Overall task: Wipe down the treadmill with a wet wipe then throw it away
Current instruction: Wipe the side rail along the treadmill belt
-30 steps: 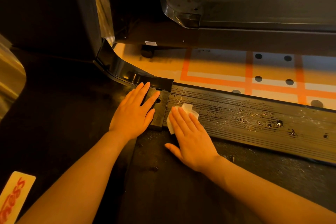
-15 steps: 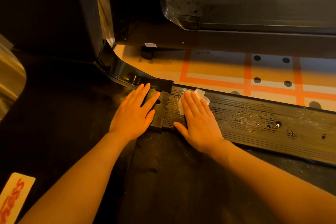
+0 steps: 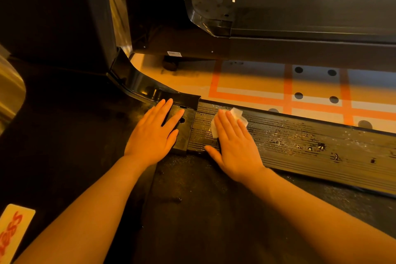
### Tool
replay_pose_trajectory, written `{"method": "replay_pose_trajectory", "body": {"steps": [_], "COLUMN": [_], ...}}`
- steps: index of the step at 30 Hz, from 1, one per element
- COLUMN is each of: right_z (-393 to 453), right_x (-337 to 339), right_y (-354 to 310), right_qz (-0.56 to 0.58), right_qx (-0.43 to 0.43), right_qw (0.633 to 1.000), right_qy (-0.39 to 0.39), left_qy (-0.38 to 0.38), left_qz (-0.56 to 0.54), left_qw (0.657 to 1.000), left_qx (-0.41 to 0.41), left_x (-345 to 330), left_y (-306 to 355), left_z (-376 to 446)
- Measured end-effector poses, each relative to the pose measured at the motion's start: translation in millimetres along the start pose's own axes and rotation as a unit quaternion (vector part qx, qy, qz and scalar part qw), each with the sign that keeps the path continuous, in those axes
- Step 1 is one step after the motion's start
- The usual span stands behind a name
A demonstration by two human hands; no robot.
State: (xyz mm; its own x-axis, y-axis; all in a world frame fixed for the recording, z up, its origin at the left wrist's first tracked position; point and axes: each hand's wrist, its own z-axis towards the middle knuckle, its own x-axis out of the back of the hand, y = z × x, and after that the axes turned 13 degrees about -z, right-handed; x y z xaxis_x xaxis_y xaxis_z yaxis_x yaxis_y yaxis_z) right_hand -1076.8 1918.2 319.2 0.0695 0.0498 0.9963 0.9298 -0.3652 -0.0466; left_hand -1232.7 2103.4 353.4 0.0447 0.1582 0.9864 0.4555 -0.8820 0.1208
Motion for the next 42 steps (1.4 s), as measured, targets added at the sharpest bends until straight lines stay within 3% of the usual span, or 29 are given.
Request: {"method": "replay_pose_trajectory", "body": {"steps": [23,29,42], "right_z": [-28.1,-10.6,-54.4], "right_x": [-2.2,1.0,-8.7], "right_y": [8.1,20.0,0.4], "right_qz": [-0.012,-0.023,-0.022], "right_qx": [0.025,0.018,0.006], "right_qw": [1.000,1.000,1.000], "right_qy": [-0.008,-0.007,-0.007], "left_qy": [0.031,0.069,0.089], "left_qz": [-0.026,-0.096,-0.108], "left_qw": [0.999,0.989,0.986], "left_qx": [0.009,0.094,0.090], "left_x": [6.0,-5.2,-9.7], "left_y": [18.6,27.2,29.2], "left_z": [11.0,30.6,27.5]}}
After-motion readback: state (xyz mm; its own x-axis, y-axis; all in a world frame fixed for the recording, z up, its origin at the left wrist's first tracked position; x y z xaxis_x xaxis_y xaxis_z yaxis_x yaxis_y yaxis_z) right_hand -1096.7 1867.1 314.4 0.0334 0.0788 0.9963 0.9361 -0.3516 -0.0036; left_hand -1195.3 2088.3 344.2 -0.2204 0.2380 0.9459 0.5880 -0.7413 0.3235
